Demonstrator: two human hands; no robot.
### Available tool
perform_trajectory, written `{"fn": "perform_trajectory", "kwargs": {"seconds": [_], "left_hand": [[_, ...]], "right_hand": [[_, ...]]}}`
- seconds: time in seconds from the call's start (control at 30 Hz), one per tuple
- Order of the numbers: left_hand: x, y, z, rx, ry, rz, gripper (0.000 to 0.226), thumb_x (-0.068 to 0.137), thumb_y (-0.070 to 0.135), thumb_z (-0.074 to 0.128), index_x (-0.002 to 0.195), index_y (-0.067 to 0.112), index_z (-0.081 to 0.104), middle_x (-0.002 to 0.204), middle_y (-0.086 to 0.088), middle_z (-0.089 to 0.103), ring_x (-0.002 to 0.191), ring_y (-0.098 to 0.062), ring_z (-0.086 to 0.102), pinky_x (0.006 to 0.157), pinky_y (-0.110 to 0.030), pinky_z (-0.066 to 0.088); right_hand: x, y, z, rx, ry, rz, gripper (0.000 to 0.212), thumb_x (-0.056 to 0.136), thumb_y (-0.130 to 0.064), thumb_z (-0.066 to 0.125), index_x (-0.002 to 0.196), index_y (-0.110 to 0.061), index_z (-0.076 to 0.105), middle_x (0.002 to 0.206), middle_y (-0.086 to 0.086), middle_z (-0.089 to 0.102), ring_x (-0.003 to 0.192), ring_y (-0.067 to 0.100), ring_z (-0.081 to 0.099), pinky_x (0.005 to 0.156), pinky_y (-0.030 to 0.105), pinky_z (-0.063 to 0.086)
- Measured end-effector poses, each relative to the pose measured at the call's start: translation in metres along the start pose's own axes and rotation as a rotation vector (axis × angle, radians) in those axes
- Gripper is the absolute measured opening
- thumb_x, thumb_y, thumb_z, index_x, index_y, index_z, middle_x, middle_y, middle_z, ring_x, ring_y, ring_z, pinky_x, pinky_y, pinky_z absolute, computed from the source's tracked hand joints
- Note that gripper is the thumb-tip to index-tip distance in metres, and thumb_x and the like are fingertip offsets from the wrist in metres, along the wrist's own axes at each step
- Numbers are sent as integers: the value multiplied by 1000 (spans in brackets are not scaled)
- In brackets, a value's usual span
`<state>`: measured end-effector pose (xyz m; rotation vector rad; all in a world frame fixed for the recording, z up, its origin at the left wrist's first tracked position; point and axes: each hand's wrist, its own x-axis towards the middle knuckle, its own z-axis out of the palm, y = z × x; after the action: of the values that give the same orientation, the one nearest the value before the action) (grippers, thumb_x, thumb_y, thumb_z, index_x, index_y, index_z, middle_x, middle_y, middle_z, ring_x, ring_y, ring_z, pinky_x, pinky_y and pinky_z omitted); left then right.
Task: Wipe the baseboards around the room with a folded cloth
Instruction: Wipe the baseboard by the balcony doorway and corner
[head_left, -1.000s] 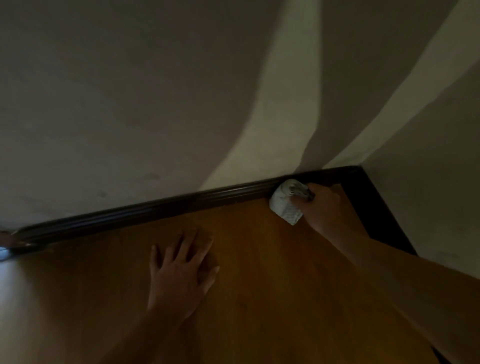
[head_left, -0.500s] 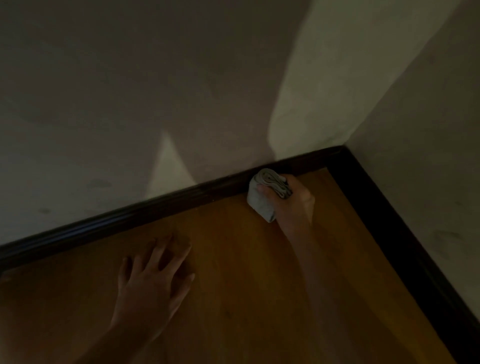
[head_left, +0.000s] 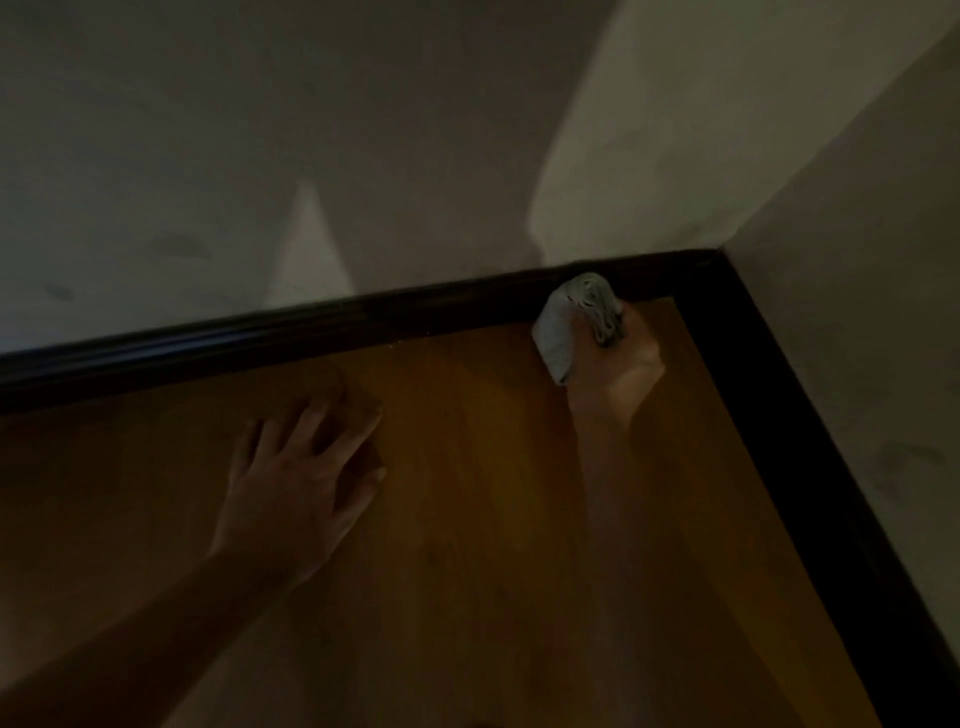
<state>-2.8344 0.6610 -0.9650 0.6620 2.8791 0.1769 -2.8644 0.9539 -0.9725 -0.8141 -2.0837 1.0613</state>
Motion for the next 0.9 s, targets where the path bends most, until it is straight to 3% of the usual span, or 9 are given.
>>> {"fn": "perform_trajectory", "kwargs": {"seconds": [0.17, 0.3, 0.37, 0.5, 0.6, 0.7, 0.83, 0.9], "left_hand": [[0, 0, -1, -26, -9, -23, 63, 94, 66, 32, 149, 40, 44, 149, -9, 44, 130, -39, 42, 105, -64, 39], [0, 0, 0, -53, -17, -31, 63, 93, 68, 30, 149, 42, 42, 151, -6, 42, 136, -37, 38, 109, -63, 36], [1, 1, 1, -41, -25, -34, 64, 93, 69, 28, 151, 43, 40, 152, -6, 41, 138, -35, 35, 111, -62, 33], [-1, 2, 2, -60, -12, -33, 65, 93, 68, 30, 150, 39, 43, 149, -7, 43, 136, -39, 39, 111, -64, 32], [-1, 3, 0, -70, -12, -33, 66, 92, 69, 31, 148, 37, 47, 146, -7, 45, 133, -41, 41, 107, -67, 36], [-1, 6, -2, -73, -10, -31, 66, 91, 69, 33, 147, 38, 48, 146, -7, 44, 131, -41, 41, 104, -67, 38], [-1, 4, -1, -87, -1, -36, 65, 92, 70, 32, 149, 40, 43, 146, -7, 44, 133, -41, 41, 104, -67, 38], [-3, 4, 1, -86, 17, -25, 65, 92, 70, 32, 148, 38, 44, 145, -9, 46, 133, -43, 42, 104, -68, 38]], "right_hand": [[-6, -6, 2, -2, -111, -10, 20, 93, -21, 69, 108, -9, 71, 100, -3, 66, 88, 5, 60, 73, 4, 45], [22, 4, -14, -75, 97, 83, 18, 91, -18, 70, 101, -4, 72, 93, 3, 68, 82, 10, 60, 71, 22, 50], [28, 8, -15, -87, 143, 124, 19, 89, -16, 70, 101, -2, 72, 95, 8, 71, 83, 12, 60, 71, 24, 49], [10, 3, -2, -71, 50, 9, 10, 88, -11, 69, 82, -3, 69, 78, 4, 64, 70, 11, 57, 61, 22, 43], [5, 4, -2, -41, -70, -35, 11, 91, -17, 70, 90, -6, 72, 87, -1, 68, 75, 9, 61, 66, 19, 49], [8, 3, -3, -40, 52, 21, 16, 90, -18, 72, 102, -8, 73, 95, -4, 66, 84, 9, 62, 73, 18, 49], [-2, -3, 2, -15, -48, 11, 18, 91, -21, 71, 103, -7, 73, 98, 0, 69, 85, 10, 63, 76, 22, 54], [-1, -7, 1, -5, 14, 35, 17, 91, -21, 72, 101, -7, 73, 96, -1, 68, 83, 7, 61, 75, 20, 53]]}}
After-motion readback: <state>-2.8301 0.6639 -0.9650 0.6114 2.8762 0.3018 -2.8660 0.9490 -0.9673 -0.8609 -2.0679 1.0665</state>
